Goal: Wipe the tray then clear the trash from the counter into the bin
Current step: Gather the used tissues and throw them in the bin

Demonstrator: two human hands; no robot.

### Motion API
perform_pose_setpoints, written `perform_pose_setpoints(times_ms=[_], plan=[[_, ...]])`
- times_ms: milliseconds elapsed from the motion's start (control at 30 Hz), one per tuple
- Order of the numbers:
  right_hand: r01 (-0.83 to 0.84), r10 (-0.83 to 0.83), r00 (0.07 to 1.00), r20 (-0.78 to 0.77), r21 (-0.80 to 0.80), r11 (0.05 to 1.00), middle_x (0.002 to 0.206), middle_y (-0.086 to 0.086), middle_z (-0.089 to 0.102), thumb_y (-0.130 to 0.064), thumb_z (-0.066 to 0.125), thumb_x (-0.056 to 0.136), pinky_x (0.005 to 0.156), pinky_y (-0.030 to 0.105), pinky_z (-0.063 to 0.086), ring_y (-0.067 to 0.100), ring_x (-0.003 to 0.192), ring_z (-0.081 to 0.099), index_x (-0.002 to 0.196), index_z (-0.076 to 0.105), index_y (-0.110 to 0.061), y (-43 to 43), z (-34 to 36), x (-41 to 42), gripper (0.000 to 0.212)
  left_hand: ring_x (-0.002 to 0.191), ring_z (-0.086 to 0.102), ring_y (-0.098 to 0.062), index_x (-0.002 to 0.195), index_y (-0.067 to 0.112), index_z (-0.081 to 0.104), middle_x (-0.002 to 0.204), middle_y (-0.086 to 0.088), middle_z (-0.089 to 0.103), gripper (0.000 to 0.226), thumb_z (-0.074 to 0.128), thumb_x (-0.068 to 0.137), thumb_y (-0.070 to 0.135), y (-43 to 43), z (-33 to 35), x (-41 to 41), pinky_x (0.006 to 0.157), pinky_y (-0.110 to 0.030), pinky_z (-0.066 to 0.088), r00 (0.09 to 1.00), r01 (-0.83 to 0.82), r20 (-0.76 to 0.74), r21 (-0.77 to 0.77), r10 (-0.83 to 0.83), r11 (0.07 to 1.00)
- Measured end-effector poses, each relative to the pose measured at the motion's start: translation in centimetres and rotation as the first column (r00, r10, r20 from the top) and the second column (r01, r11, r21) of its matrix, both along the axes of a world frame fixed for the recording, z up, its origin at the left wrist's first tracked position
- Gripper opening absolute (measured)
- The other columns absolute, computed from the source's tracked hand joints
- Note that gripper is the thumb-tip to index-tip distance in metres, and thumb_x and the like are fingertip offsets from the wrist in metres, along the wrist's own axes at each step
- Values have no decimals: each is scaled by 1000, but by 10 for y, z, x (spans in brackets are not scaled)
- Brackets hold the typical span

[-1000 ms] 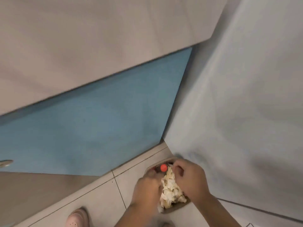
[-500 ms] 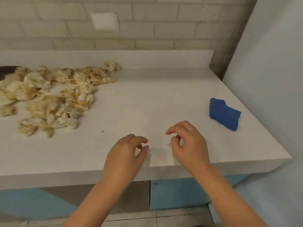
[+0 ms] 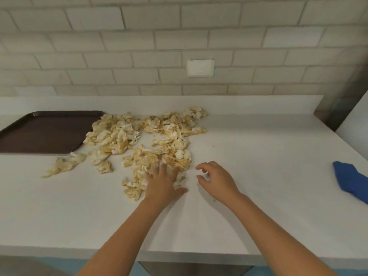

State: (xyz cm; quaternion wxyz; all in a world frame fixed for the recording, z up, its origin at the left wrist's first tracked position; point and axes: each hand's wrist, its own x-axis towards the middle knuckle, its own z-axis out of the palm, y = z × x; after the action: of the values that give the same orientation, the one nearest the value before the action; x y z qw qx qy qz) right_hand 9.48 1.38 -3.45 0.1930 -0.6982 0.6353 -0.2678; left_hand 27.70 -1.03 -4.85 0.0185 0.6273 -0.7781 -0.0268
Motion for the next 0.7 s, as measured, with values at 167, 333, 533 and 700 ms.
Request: perform_pose_setpoints(times_ms=[167, 333, 533, 700], plan=[[9, -9, 999, -42, 5, 1000, 113, -4, 54, -27, 55, 90, 77, 24, 41, 13, 103, 53, 120, 58, -27, -32, 6, 13, 30, 79, 63, -30, 96, 15, 67, 99, -7, 61, 23, 74, 74, 14, -2, -21, 8, 58, -34, 49, 949, 217, -195, -170, -249, 961], [-59, 58, 997, -48, -32, 998, 120, -3, 51, -31, 57, 91, 88, 26, 42, 13, 113, 47, 123, 58, -27, -67, 10, 26, 33, 84, 59, -25, 98, 12, 65, 106, -10, 58, 28, 66, 73, -1, 2, -14, 16, 59, -27, 47, 835, 189, -456, -288, -308, 939], [-307, 333, 911, -244, 140, 941, 149, -4, 31, -56, 62, 80, 111, 38, 28, 19, 136, 25, 134, 50, -31, -91, -8, 41, 61, 93, 50, 7, 100, 20, 61, 103, 5, 58, 25, 52, 77, 24, -4, 36, 40, 78, -2, 35, 619, -106, -770, -273, -151, 956], [-361, 279, 883, -378, -163, 918, 109, -1, 58, -40, 59, 88, 84, 37, 48, 23, 103, 47, 106, 67, -20, -87, -38, 33, 28, 55, 49, -5, 121, 35, 49, 87, 14, 60, 33, 54, 90, 24, -26, 63, 53, 64, -32, 48, 594, -291, -801, -128, 74, 948]])
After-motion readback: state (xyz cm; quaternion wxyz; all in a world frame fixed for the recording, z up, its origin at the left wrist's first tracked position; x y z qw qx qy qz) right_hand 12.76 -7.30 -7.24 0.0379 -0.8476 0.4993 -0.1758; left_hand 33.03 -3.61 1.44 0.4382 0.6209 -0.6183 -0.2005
